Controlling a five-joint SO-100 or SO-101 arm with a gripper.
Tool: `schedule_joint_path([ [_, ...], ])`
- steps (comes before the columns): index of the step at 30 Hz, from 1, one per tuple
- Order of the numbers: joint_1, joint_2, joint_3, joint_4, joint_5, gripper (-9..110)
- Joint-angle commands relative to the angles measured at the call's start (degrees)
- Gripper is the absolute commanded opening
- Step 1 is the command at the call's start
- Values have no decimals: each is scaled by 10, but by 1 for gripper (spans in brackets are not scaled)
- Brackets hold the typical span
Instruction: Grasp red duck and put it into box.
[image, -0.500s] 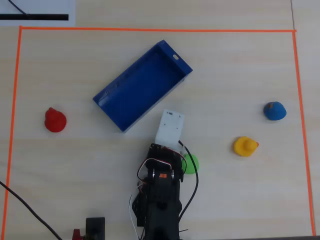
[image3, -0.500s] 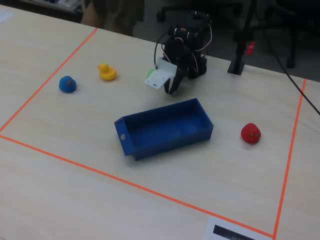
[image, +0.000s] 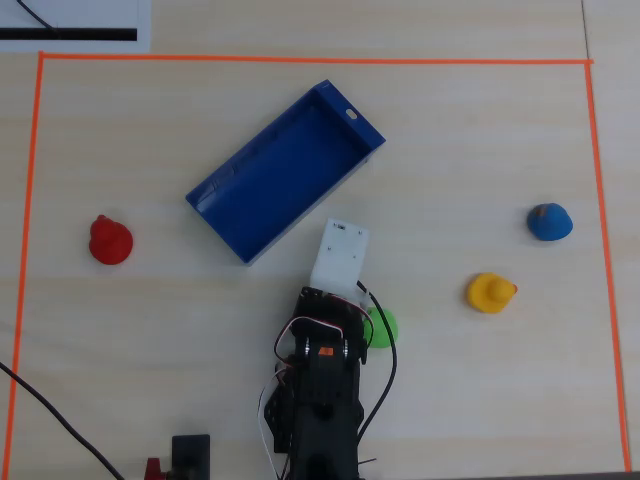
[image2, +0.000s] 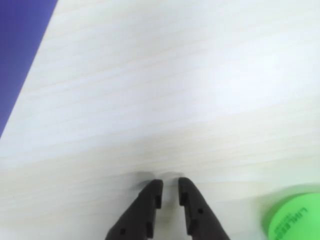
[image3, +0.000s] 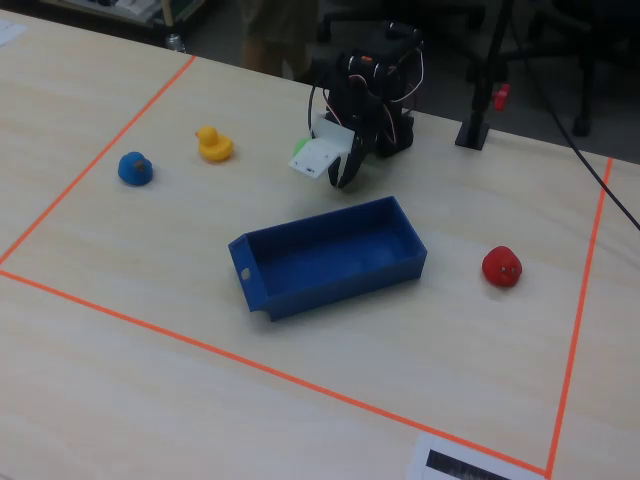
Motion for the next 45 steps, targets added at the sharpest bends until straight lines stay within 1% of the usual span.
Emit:
schedule_joint_path([
  [1,-4,-6,-3,11,6,1],
  [45,-15,-6,-3,11,6,1],
])
